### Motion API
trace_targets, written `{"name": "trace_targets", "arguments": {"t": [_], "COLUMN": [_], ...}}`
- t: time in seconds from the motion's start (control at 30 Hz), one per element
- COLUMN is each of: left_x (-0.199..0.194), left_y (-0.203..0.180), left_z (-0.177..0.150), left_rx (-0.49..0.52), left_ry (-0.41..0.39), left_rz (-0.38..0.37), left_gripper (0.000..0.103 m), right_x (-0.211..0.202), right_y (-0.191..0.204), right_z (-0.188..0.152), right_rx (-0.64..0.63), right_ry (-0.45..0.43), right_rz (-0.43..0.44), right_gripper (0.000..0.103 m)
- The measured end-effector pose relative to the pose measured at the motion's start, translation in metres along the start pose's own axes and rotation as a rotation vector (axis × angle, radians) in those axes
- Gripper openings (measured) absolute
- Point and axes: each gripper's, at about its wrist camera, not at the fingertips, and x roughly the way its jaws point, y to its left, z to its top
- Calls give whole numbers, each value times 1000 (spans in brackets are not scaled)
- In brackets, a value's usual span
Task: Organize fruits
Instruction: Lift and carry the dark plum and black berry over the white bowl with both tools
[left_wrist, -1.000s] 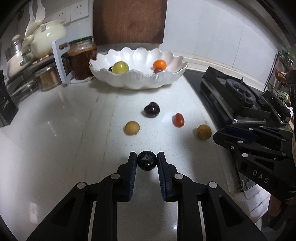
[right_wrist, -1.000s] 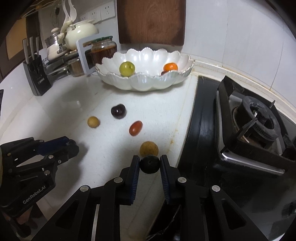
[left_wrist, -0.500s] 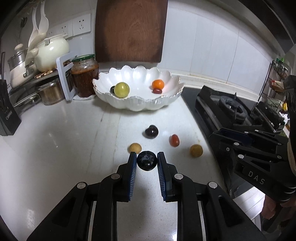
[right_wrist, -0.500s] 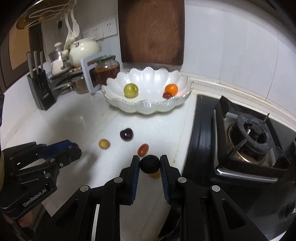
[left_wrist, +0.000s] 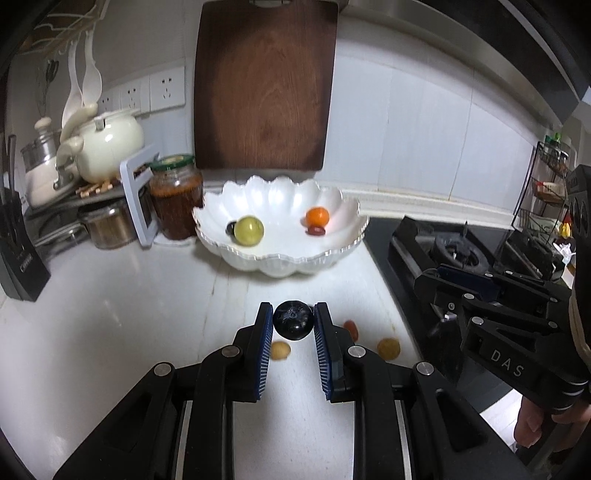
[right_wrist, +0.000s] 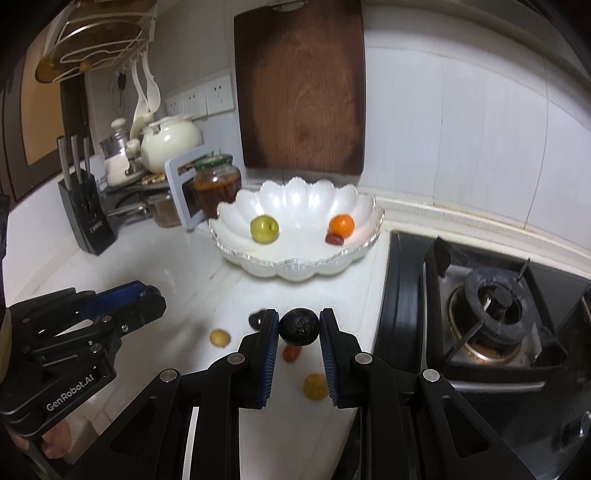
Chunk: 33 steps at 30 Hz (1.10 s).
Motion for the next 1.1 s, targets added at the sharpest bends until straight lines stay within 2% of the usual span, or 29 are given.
{"name": "trace_targets", "arguments": {"t": [0.57, 0.93, 1.1], "left_x": [-10, 6, 20], "left_y": [6, 14, 19], "left_z": [44, 68, 78], "left_rx": [25, 20, 12], "left_ry": [-142, -164, -141], "left_rz": [30, 25, 12], "left_gripper": [23, 23, 23], "right_x": [-9, 11, 25], "right_y": [5, 2, -3], "right_z": [41, 64, 74], "right_rx": [1, 25, 41], "right_ry": [-128, -135, -118], "right_rz": [-32, -26, -33], "right_gripper": [24, 24, 24]}}
